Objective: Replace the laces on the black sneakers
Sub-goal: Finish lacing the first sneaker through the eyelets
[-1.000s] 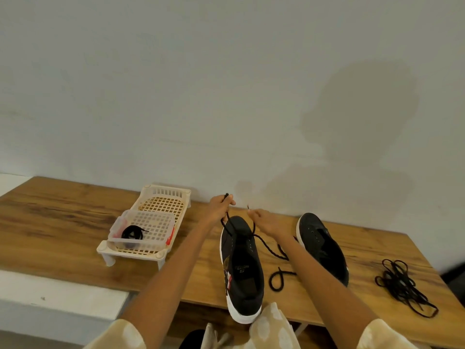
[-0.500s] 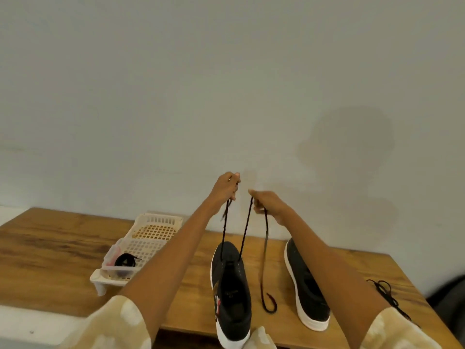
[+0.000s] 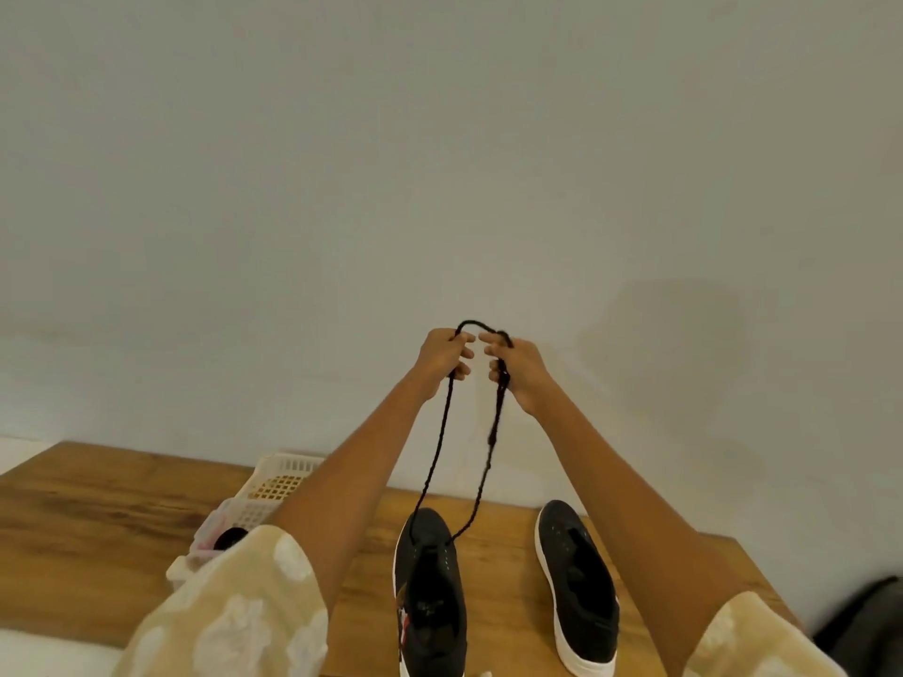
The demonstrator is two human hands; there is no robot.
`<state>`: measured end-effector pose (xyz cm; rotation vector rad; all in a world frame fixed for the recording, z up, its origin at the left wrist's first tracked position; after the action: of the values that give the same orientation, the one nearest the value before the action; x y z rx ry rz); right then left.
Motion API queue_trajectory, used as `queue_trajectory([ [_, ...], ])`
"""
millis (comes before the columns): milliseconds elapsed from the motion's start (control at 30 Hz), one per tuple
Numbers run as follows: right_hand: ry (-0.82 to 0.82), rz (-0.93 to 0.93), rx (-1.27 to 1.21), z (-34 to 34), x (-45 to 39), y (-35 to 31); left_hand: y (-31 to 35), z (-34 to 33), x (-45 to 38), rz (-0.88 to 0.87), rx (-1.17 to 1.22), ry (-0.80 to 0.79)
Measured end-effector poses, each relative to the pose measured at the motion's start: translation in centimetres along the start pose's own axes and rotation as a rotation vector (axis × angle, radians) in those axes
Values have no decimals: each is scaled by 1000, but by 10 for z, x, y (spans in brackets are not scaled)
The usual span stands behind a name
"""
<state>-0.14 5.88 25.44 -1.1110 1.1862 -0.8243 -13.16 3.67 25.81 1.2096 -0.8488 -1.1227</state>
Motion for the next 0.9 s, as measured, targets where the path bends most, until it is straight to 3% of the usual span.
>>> queue_trajectory([
  [100, -80, 5, 399, 1, 13, 37, -33, 7, 7, 37, -113, 18],
  [200, -265, 1, 795, 5, 26, 83, -82, 15, 10, 100, -316, -17],
  [300, -428, -59, 1028, 5, 42, 133, -143, 18, 14, 229, -507, -46],
  [467, -531, -178, 1087, 2, 70, 198, -236, 18, 34, 383, -773, -59],
  [600, -499, -341, 970, 7, 84, 236, -281, 12, 35, 413, -817, -137],
  [733, -518, -321, 899, 4, 91, 253, -301, 4, 33, 368, -834, -203],
  [900, -481, -261, 700, -12, 95, 262, -317, 5, 33, 353, -797, -80],
])
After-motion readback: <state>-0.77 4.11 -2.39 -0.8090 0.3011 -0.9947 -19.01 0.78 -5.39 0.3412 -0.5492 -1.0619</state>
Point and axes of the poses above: each hand's wrist, its own x-axis away from the middle knuckle, its own z-axis out of the back of the hand, y = z × x, the point moved 2 cm from there along -x, towards the middle knuckle, and after that the axes turned 8 degrees about z, right-handed, at the moved point
